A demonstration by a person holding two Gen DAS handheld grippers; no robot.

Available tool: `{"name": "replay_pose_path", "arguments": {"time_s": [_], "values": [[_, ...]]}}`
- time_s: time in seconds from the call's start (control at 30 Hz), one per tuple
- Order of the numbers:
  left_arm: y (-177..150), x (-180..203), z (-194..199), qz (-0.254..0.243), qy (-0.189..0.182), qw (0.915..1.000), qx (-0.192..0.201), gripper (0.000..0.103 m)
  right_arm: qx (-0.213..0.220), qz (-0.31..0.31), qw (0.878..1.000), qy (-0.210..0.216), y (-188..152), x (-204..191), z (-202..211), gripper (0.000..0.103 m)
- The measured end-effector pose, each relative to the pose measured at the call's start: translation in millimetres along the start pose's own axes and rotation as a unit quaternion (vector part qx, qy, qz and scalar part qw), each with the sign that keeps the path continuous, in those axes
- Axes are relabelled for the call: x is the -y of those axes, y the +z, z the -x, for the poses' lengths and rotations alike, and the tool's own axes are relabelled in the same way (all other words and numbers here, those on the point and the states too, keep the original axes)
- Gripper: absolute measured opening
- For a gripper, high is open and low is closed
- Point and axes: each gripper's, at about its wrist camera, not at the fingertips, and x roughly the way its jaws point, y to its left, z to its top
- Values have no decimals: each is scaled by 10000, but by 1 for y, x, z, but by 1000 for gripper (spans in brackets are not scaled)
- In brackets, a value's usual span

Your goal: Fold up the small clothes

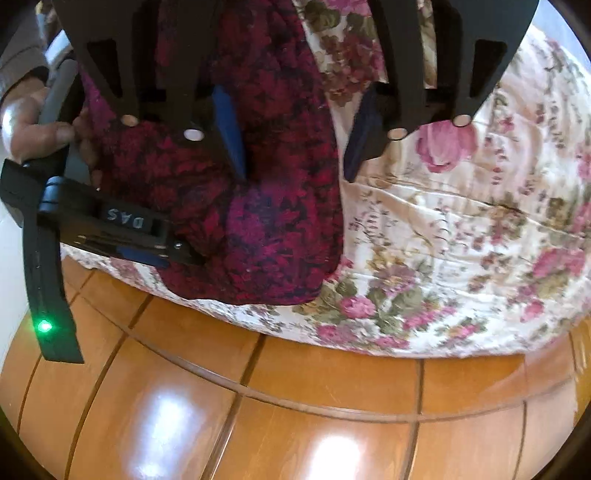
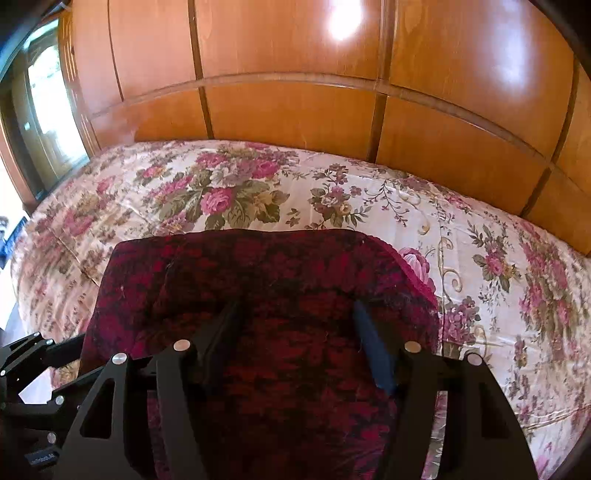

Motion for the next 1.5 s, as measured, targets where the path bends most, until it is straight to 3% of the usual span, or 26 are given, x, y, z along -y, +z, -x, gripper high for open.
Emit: {"name": "replay_pose_path", "arguments": {"time_s": [0.13, 0.27, 0.37, 0.6, 0.67, 0.77, 0.83, 1.03, 1.17, 1.3, 1.43, 1.5], "values": [[-1, 6, 5, -104, 126, 9999, 55, 54, 110, -95, 9995, 271, 0, 8, 6, 69], [-3, 9, 8, -167, 340, 9992, 123, 66, 265, -116, 9977, 606, 1, 11, 19, 94], [-4, 9, 9, -175, 348, 9992, 102, 68, 422, -155, 9963, 739, 0, 14, 31, 99], [-6, 7, 7, -201, 463, 9987, 119, 75, 487, -772, 9876, 1280, -13, 47, 52, 101], [-6, 7, 7, -201, 443, 9987, 119, 80, 364, -1015, 9805, 1644, -25, 63, 50, 101], [-6, 0, 4, -157, 324, 9993, 47, 84, 93, -1280, 9752, 1804, -46, 84, 45, 101], [-6, -5, 0, -95, 232, 9997, 3, 89, -147, -1644, 9621, 2170, -66, 100, 37, 101], [-5, -18, -10, 101, -224, 9995, -180, 90, -381, -2351, 9133, 3303, -100, 117, 14, 101], [-6, -36, -19, 455, -759, 9956, -309, 90, -380, -2647, 8704, 4134, -104, 113, -16, 101], [-15, -62, -37, 1186, -1628, 9783, -483, 90, -290, -2442, 8698, 4277, -92, 100, -25, 101], [-25, -72, -50, 1626, -2402, 9556, -522, 89, -401, -2224, 8786, 4207, -83, 89, -23, 101], [-26, -62, -51, 1665, -2885, 9416, -496, 83, -320, -2113, 8833, 4173, -81, 84, -14, 92]]}}
